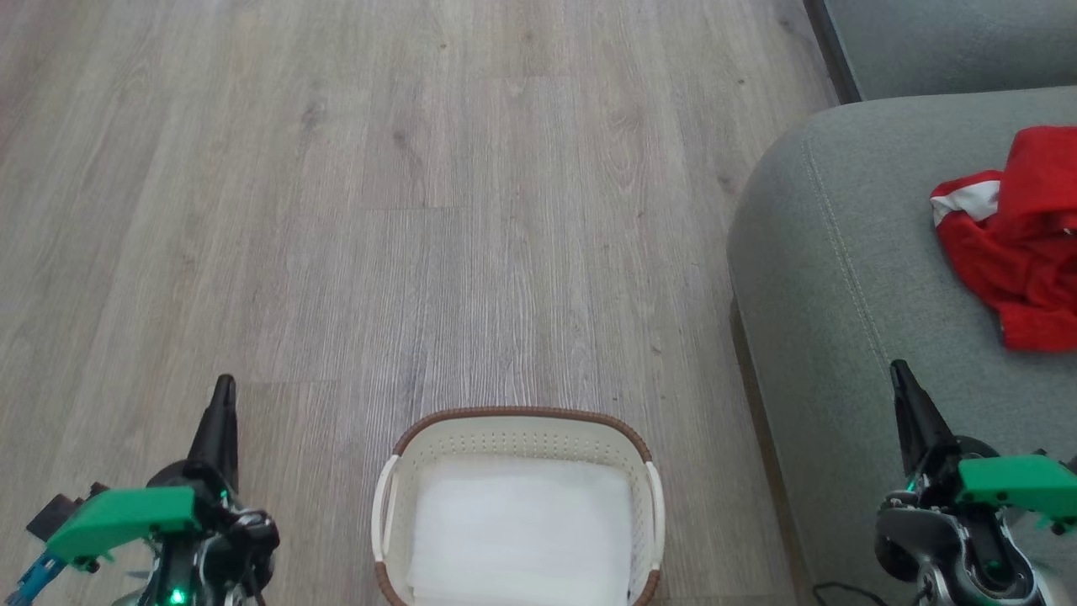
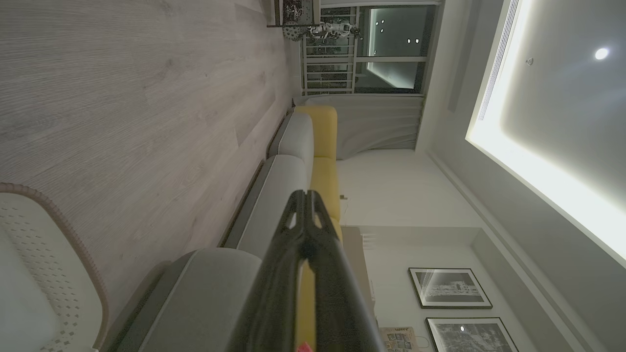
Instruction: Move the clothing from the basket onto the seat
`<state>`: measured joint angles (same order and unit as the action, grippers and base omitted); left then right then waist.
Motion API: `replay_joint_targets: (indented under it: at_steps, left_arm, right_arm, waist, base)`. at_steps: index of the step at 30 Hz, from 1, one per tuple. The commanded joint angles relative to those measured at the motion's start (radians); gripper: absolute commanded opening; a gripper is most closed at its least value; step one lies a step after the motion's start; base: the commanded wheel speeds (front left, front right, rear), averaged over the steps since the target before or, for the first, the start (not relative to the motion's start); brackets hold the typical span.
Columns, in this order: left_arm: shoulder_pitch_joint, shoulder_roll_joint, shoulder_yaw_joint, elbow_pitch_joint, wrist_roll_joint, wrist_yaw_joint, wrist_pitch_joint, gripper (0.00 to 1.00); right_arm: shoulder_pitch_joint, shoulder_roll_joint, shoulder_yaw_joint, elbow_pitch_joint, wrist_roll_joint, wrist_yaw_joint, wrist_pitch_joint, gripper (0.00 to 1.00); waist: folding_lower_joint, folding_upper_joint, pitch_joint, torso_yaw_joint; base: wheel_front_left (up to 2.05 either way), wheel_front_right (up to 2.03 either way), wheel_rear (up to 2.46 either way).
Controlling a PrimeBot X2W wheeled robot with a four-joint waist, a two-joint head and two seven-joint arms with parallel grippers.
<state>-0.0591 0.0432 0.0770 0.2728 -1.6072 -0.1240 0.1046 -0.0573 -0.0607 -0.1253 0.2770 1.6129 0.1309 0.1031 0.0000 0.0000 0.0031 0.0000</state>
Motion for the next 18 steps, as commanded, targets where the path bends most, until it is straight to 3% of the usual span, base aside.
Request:
replay_joint_targets:
  at_steps: [1, 18]
  left_arm:
    - [-0.049, 0.008, 0.037, -0.027, -0.001, -0.007, 0.009, 0.00]
    - [-0.049, 0.008, 0.037, -0.028, -0.001, -0.007, 0.009, 0.00]
  right_arm:
    - [-0.050, 0.006, 0.016, -0.032, 0.000, 0.000, 0.006, 0.00]
    - [-0.050, 0.007, 0.015, -0.032, -0.001, 0.000, 0.007, 0.00]
  waist:
    - [0.0000, 0.0000, 0.000, 0.000]
    - [0.0000, 0.0000, 0.000, 0.000]
  base:
    - [0.00, 0.00, 0.00]
    - [0.00, 0.00, 0.00]
